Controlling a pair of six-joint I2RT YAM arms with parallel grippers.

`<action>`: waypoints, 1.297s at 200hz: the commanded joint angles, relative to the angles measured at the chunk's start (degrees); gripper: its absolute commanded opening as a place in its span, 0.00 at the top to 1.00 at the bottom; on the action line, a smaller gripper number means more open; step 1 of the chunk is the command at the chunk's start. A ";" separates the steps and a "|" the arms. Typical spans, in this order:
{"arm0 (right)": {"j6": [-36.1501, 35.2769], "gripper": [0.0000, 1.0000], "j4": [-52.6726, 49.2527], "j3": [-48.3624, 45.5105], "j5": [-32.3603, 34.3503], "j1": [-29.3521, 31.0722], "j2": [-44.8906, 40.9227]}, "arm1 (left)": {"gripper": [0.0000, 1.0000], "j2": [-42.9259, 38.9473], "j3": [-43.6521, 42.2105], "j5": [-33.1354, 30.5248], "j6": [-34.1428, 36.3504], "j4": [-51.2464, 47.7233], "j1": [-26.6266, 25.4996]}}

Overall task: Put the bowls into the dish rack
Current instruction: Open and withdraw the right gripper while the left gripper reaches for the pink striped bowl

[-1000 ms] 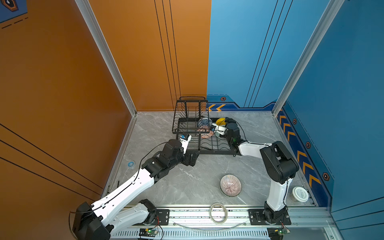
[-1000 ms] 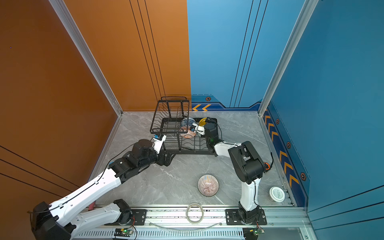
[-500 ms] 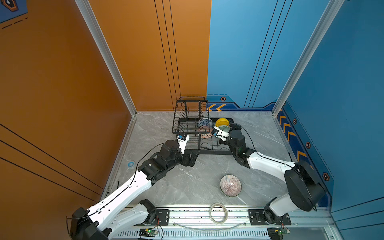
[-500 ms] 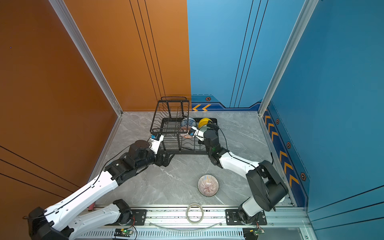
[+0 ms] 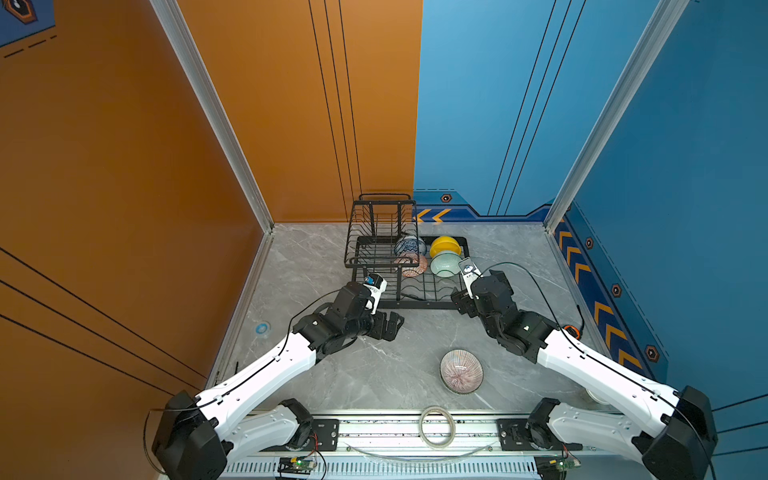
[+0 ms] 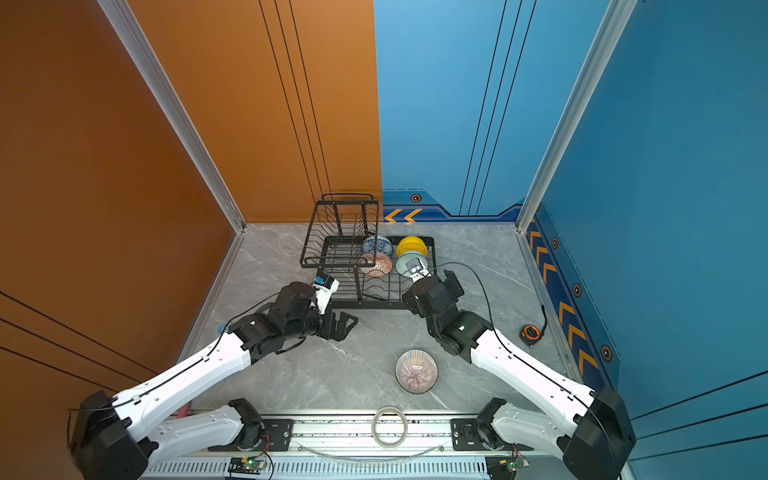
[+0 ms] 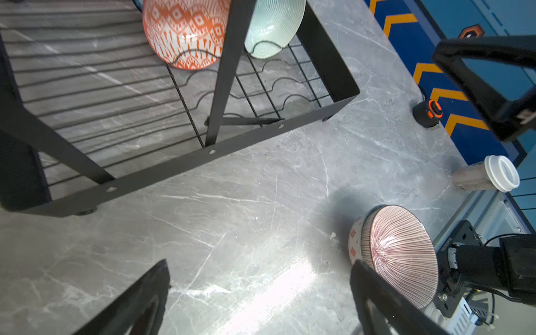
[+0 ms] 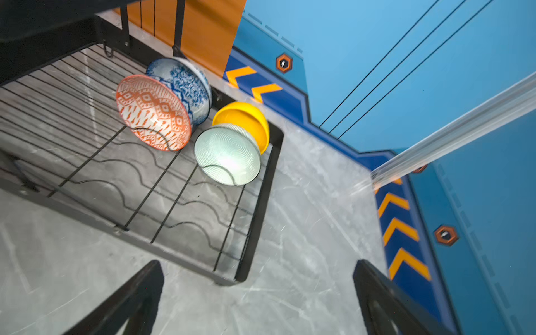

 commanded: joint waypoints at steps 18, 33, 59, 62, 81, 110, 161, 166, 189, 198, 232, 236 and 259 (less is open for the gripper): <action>15.77 0.00 -8.80 -0.59 -17.80 -8.37 -2.73 | 0.02 4.11 2.89 -0.59 -5.01 -3.23 -7.74; 16.79 0.00 -8.80 -0.48 -24.17 -12.49 -1.67 | 0.02 6.96 5.07 -2.10 -7.04 -5.50 -11.24; 17.66 0.00 -9.85 2.19 -31.88 -18.07 2.12 | 0.02 11.23 9.72 -7.60 -9.88 -9.29 -17.21; 17.77 0.00 -10.11 2.67 -32.27 -18.44 2.57 | 0.02 11.69 10.18 -7.97 -10.22 -9.33 -17.65; 17.50 0.00 -10.90 5.60 -33.98 -19.74 5.59 | 0.02 14.52 13.22 -9.14 -11.75 -9.38 -19.58; 17.97 0.00 -10.84 7.86 -34.13 -20.41 8.43 | 0.02 20.01 19.61 -7.90 -11.74 -12.05 -20.56; 22.41 0.00 -8.76 3.03 -30.65 -19.95 5.99 | 0.05 28.48 26.98 -3.99 -9.16 -18.57 -23.21; 22.73 0.00 -8.71 2.33 -30.43 -19.95 5.24 | 0.07 29.01 27.26 -3.57 -8.97 -18.66 -23.59; 23.41 0.00 -8.67 -0.49 -29.47 -20.03 1.32 | 0.18 31.39 28.46 -2.16 -8.40 -18.77 -25.07; 23.42 0.00 -8.64 -1.51 -29.12 -20.25 -0.12 | 0.24 32.41 29.07 -1.81 -8.27 -18.96 -25.29; 23.46 0.00 -9.25 -3.55 -29.49 -21.41 -3.02 | 0.41 36.63 32.30 -1.99 -7.52 -21.14 -26.32; 23.46 0.00 -9.30 -3.71 -29.50 -21.46 -3.12 | 0.42 36.98 32.57 -2.23 -7.36 -21.50 -26.53; 23.29 0.00 -9.30 -4.03 -29.75 -21.97 -3.34 | 0.52 38.75 33.70 -2.66 -7.06 -22.95 -26.79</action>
